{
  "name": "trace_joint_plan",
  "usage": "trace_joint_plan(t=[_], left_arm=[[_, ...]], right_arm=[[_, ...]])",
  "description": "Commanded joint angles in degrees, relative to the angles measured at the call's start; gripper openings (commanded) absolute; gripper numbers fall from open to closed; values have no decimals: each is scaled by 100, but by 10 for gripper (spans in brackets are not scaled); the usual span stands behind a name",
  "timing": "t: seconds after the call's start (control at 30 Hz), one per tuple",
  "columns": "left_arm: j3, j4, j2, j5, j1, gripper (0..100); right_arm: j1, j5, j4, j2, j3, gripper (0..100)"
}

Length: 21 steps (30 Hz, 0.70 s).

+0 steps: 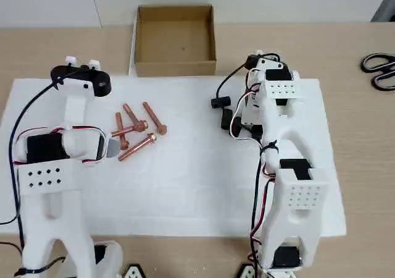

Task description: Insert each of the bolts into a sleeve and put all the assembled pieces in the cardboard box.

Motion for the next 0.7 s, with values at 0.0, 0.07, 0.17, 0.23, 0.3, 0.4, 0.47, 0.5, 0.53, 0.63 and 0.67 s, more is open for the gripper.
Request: trace_joint_plan(t=[0.0, 0.07, 0.17, 0.23, 0.3, 0.4, 0.47, 0.5, 0.53, 0.63, 0.67], left_arm=[[-40, -44, -202, -26, 35, 240], [-40, -44, -202, -18, 35, 240], [-40, -44, -176, -18, 35, 240], [-48, -70, -176, 97, 35, 240], [-66, -88, -167, 246, 53, 240], [-180, -158, -123, 264, 53, 240], [-418, -132, 97, 264, 53, 240], [-558, -123, 299, 264, 53, 240], [-708, -123, 545, 264, 53, 240], [-1297, -9, 1538, 316, 62, 240], [-1552, 79, 1899, 387, 62, 240]], right_arm=[[-189, -26, 198, -22, -26, 3], [-207, -26, 629, -418, -141, 3], [-286, -26, 1059, -1042, -211, 3], [-365, -26, 1279, -1455, -211, 3], [-470, -26, 1560, -1842, -211, 3], [-523, -26, 1789, -2281, -211, 3], [-532, -26, 1807, -2510, -211, 3], [-532, -18, 1789, -2598, -211, 3], [-532, 35, 1763, -2659, -211, 3], [-532, 730, 1745, -2721, -211, 3], [-532, 1064, 1745, -2721, -211, 3]])
